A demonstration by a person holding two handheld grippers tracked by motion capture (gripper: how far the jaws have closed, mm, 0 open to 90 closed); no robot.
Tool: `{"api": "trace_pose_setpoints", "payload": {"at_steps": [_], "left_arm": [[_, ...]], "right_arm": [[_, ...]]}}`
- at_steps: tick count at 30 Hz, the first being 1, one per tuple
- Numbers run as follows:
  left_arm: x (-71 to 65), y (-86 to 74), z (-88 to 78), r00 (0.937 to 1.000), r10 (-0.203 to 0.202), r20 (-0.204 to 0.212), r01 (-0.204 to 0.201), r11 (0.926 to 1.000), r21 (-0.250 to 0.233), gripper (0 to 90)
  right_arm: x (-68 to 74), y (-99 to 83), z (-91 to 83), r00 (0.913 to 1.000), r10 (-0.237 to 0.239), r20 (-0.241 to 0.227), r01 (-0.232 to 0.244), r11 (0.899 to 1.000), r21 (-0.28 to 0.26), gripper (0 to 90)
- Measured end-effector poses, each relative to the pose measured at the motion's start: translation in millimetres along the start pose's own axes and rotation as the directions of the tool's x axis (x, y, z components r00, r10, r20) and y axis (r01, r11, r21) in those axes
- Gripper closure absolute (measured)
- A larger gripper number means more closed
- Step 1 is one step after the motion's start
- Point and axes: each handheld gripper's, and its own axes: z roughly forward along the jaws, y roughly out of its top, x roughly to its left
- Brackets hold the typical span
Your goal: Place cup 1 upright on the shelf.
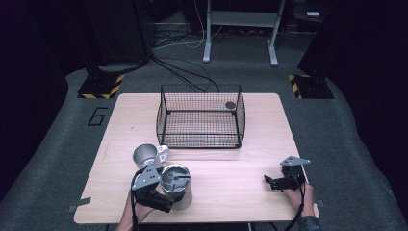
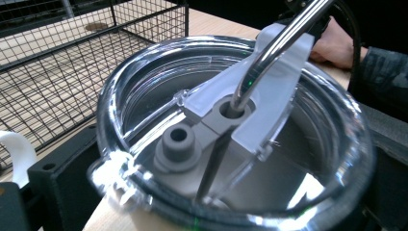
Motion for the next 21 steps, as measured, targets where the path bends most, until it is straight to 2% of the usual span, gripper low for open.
{"api": "trace_pose_setpoints", "payload": {"at_steps": [2, 7, 11, 15, 21], "left_arm": [[0.4, 0.3, 1.5, 1.0000, 0.004, 0.002, -0.004, 1.0000, 0.001, 0.0], [-2.7, 0.2, 10.4, 0.9997, 0.001, -0.026, -0.001, 1.0000, 0.004, 1.6], [-4.5, -0.2, 12.1, 0.9987, 0.016, -0.049, -0.017, 0.9999, -0.003, 2.8], [-4.2, 0.3, 11.8, 0.9989, 0.024, -0.041, -0.024, 0.9997, 0.005, 3.5], [-4.0, -1.3, 11.5, 0.9986, 0.030, -0.042, -0.031, 0.9995, -0.010, 3.9]], "right_arm": [[0.0, 0.0, 0.0, 1.0000, 0.000, 0.000, 0.000, 1.000, 0.000, 1.2], [0.1, -0.1, -0.1, 1.0000, -0.001, 0.000, 0.001, 1.000, -0.001, 1.3], [0.1, -0.1, -0.1, 1.0000, 0.000, 0.000, 0.000, 1.000, -0.001, 1.3], [0.0, -0.1, 0.0, 1.0000, 0.000, 0.000, 0.000, 1.000, 0.000, 1.3], [0.0, -0.1, -0.1, 1.0000, -0.001, 0.000, 0.001, 1.000, -0.001, 1.3]]}}
